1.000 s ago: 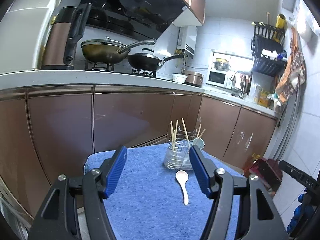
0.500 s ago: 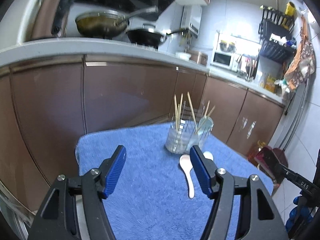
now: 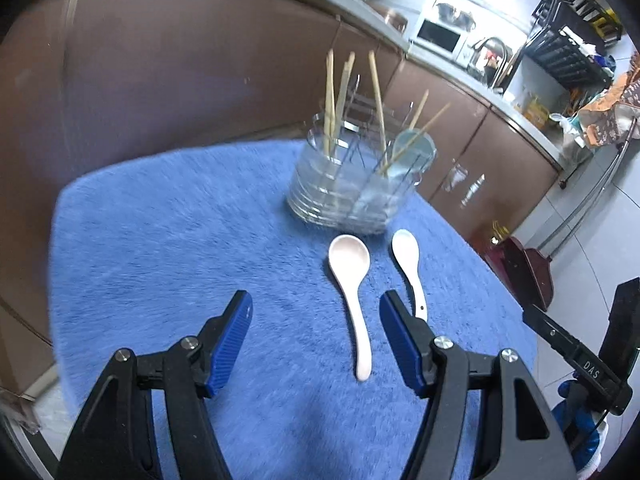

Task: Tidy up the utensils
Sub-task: 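Lower the left tool onto the pinkish spoon while the right tool grasps the white spoon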

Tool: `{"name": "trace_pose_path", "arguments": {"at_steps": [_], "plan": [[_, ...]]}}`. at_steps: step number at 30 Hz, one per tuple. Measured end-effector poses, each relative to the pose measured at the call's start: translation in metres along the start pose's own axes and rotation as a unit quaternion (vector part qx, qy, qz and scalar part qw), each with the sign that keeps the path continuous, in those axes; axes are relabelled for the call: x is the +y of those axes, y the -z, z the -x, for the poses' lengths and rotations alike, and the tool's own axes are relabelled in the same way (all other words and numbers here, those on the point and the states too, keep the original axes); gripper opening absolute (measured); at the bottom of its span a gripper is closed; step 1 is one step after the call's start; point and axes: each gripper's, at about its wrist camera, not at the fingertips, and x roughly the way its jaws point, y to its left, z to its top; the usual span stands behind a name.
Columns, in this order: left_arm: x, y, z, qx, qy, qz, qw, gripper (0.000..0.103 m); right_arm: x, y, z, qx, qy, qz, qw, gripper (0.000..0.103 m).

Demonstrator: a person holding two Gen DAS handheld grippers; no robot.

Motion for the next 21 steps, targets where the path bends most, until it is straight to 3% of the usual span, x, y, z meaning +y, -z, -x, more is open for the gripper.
{"name": "trace_pose_path", "arguments": {"at_steps": [9, 14, 21], "plan": [[-0.001, -0.027, -0.079, 0.056, 0.048, 0.006, 0.9972, 0.063, -0.011, -0.031, -0.082, 0.069, -0.043, 0.003, 0.997, 0.055], [0.002, -0.041, -0.114, 0.085, 0.091, 0.017, 0.9921, 0.062, -0.021, -0.053, -0.138, 0.122, -0.085, -0.006, 0.989, 0.041], [0.007, -0.054, -0.143, 0.116, 0.127, 0.016, 0.9849, 0.044, -0.033, -0.075, -0.188, 0.164, -0.113, -0.001, 0.98, 0.033]]}}
